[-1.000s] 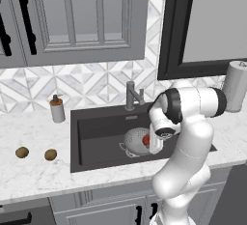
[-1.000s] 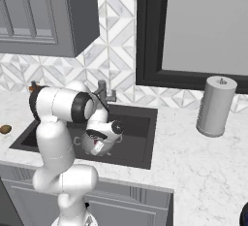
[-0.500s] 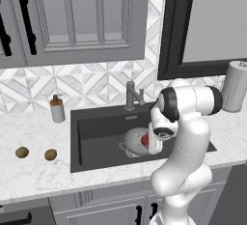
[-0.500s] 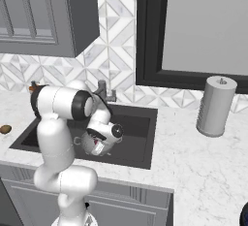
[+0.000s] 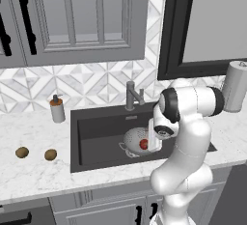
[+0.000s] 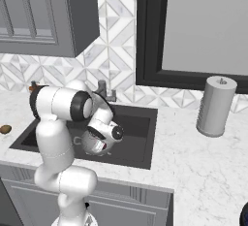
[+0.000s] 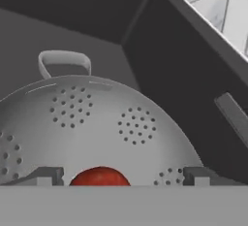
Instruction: Put the colander in the sink, put the kiwi, kiwi, apple in the colander, and turn on the sink faucet and pour water over the colander.
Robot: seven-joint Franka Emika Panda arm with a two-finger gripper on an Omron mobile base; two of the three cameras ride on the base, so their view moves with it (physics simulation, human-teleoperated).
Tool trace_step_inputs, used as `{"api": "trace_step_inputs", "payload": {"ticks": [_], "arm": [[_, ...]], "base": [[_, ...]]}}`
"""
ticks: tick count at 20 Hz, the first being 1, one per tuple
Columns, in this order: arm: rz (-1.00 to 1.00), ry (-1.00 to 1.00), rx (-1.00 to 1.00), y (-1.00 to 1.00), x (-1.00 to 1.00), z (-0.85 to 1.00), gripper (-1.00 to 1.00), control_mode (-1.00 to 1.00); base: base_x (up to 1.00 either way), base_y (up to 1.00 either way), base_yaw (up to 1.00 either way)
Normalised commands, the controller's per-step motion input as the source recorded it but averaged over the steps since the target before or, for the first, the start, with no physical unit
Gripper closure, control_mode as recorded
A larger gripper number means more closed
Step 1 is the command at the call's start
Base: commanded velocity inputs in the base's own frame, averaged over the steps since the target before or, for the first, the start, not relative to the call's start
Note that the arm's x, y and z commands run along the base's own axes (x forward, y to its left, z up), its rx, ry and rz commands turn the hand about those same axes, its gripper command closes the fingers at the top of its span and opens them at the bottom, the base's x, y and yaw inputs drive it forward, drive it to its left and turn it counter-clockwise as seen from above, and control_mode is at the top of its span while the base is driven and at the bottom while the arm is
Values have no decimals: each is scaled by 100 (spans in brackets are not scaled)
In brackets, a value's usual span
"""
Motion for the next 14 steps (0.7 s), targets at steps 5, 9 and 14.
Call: {"api": "trace_step_inputs", "payload": {"ticks": [5,9,14], "arm": [[0,-18,17,-9,-17,76,-100,-100],[0,-4,14,-25,-14,97,-100,-100],[3,17,8,-32,0,100,-100,-100]], "base": [[0,0,0],[0,0,0],[0,0,0]]}}
